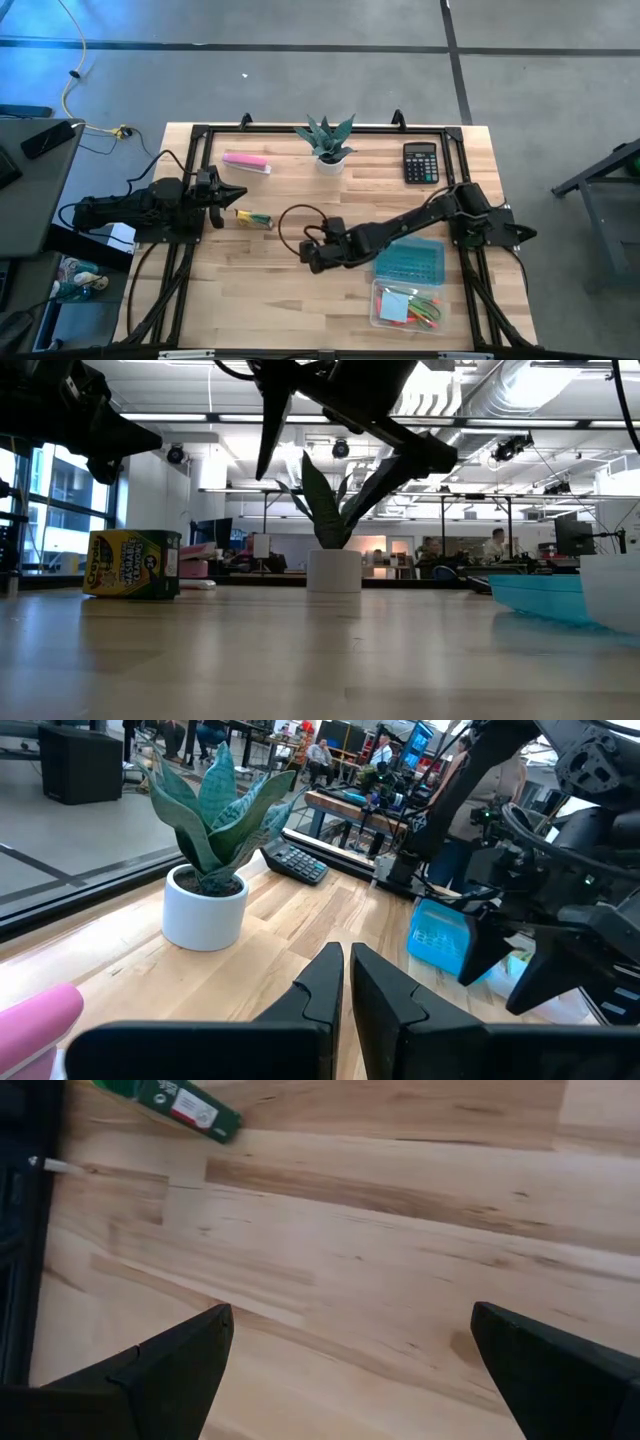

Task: Pack school essentials
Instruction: Put the yellow crayon box into the blue supply box

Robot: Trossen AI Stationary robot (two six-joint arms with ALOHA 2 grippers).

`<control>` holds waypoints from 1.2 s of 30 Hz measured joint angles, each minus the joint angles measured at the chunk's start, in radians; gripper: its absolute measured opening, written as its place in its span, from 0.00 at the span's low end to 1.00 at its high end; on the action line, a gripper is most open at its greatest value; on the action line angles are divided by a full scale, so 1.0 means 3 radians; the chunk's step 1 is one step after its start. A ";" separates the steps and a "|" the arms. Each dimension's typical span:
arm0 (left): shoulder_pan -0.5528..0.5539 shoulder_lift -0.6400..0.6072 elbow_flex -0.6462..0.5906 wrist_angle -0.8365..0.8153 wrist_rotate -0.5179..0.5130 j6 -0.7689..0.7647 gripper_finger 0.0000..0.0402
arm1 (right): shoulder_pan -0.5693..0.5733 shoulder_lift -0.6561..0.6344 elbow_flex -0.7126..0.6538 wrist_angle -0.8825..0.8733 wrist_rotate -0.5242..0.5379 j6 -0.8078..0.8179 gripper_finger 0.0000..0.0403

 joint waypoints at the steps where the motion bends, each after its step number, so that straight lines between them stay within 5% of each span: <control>1: 0.0000 -0.0001 0.0001 0.0000 0.0000 0.0000 0.04 | -0.0007 0.0000 0.0000 0.0015 0.0000 -0.0036 0.99; 36: 0.0001 0.0000 0.0000 0.0000 0.0000 0.0000 0.04 | -0.0237 0.0000 0.0132 0.0729 0.0192 -0.1196 0.99</control>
